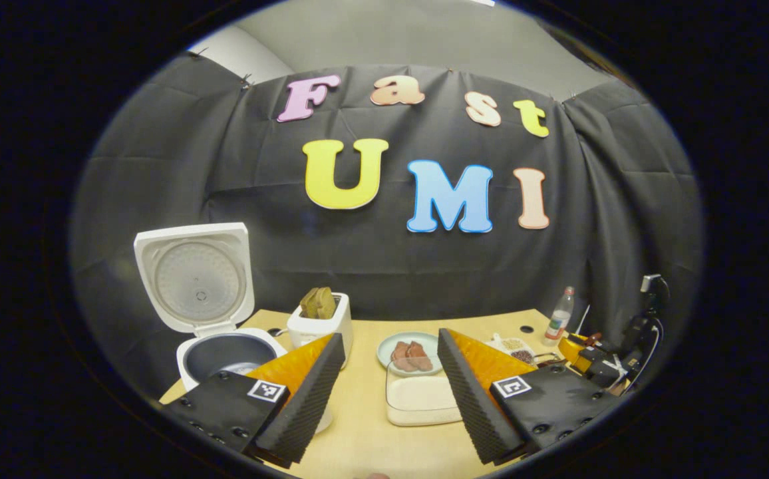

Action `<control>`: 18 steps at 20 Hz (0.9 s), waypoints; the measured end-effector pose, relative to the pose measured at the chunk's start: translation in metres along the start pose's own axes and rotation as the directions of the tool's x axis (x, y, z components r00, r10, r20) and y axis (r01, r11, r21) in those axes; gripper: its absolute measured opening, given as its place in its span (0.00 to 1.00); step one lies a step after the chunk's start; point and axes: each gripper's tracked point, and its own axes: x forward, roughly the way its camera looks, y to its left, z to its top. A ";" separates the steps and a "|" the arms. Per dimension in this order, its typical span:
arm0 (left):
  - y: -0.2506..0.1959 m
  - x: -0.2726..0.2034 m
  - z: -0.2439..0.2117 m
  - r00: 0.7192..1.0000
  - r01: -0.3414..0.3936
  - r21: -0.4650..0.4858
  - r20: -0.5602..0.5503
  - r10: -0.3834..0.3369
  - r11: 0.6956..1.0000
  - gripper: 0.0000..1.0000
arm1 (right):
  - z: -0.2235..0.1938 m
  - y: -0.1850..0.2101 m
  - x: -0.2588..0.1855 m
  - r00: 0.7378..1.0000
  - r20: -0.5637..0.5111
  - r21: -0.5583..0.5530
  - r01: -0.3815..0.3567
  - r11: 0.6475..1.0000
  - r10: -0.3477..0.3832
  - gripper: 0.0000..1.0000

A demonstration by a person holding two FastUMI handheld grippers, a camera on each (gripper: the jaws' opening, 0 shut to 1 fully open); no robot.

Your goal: Close the left gripper, press the button to open the rice cooker; take a wooden spoon from the chopstick holder with the right hand, scoop a spoonful of rice and pour it into the rice cooker, then put the wooden spoon back into the chopstick holder.

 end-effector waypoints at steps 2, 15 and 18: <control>0.003 -0.002 0.009 0.999 -0.007 -0.004 0.042 0.007 1.000 0.98 | 0.016 0.002 -0.003 1.000 0.013 0.016 -0.004 1.000 0.004 0.16; 0.081 -0.028 0.042 0.982 -0.110 0.007 0.155 0.108 0.994 0.97 | 0.104 0.079 -0.028 0.989 -0.001 0.249 -0.143 0.958 0.147 0.16; 0.104 -0.034 0.051 0.975 -0.138 -0.019 0.171 0.139 0.990 0.92 | 0.107 0.108 -0.020 0.984 -0.012 0.260 -0.169 0.951 0.178 0.16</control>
